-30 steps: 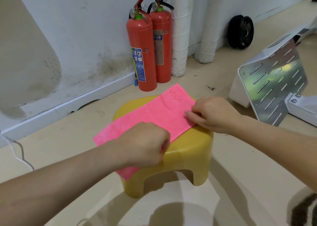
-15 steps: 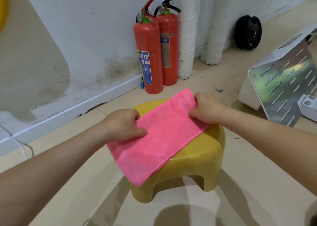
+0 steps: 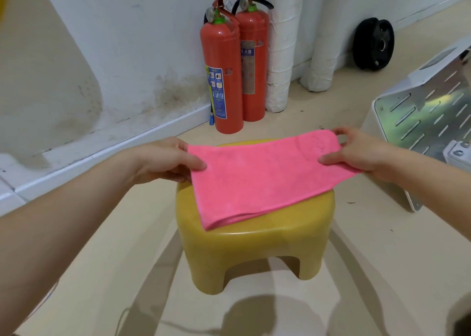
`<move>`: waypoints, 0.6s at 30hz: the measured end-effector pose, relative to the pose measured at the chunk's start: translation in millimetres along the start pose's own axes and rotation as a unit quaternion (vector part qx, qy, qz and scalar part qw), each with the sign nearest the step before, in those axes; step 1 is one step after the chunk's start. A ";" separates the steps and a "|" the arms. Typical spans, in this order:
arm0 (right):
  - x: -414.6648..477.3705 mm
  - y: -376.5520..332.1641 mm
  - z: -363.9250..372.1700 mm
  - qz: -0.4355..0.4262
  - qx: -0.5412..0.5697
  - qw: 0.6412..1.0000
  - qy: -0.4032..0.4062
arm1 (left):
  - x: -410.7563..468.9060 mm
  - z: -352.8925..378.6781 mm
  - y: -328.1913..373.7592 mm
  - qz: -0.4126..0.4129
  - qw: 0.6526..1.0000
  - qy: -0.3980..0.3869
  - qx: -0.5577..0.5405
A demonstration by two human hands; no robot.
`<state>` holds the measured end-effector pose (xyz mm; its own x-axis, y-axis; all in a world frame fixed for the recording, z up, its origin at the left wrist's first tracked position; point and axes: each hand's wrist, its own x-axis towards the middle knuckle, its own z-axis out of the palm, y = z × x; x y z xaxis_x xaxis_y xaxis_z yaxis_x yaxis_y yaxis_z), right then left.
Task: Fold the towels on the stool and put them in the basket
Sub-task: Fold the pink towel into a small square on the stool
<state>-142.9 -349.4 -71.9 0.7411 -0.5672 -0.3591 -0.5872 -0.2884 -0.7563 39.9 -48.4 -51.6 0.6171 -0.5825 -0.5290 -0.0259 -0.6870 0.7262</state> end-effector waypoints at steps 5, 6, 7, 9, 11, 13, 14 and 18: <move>-5.2 -16.0 20.5 -0.047 -0.042 0.998 0.005 | 5.2 6.8 -11.8 -0.013 0.958 0.205 -0.201; -6.4 -17.7 26.1 -0.074 -0.115 0.990 0.029 | 5.0 8.8 -13.4 -0.007 0.955 0.225 -0.193; -8.9 -19.1 30.4 -0.102 -0.208 0.971 0.060 | 6.0 9.6 -16.5 0.007 0.957 0.238 -0.168; -16.0 -20.0 34.0 -0.143 -0.367 0.910 0.129 | 5.3 10.9 -18.5 0.053 0.965 0.243 -0.088; -22.0 -21.2 35.5 -0.196 -0.449 0.850 0.193 | 3.9 13.6 -18.7 0.087 0.972 0.213 -0.043; -27.9 -25.0 43.8 -0.291 -0.465 0.808 0.212 | 1.4 14.8 -19.7 0.094 0.979 0.178 -0.039; -31.5 -27.6 50.8 -0.331 -0.458 0.804 0.186 | 0.1 14.5 -20.3 0.093 0.980 0.168 -0.042; -30.9 -22.4 81.1 -0.308 -0.475 0.824 0.005 | -9.0 7.7 -23.4 0.069 0.986 0.133 -0.068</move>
<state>-126.3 -262.9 -88.2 0.9940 -0.0922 -0.0590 -0.0936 -0.9954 -0.0217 29.0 -30.4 -67.2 0.8002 -0.5196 -0.2996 -0.0302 -0.5338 0.8451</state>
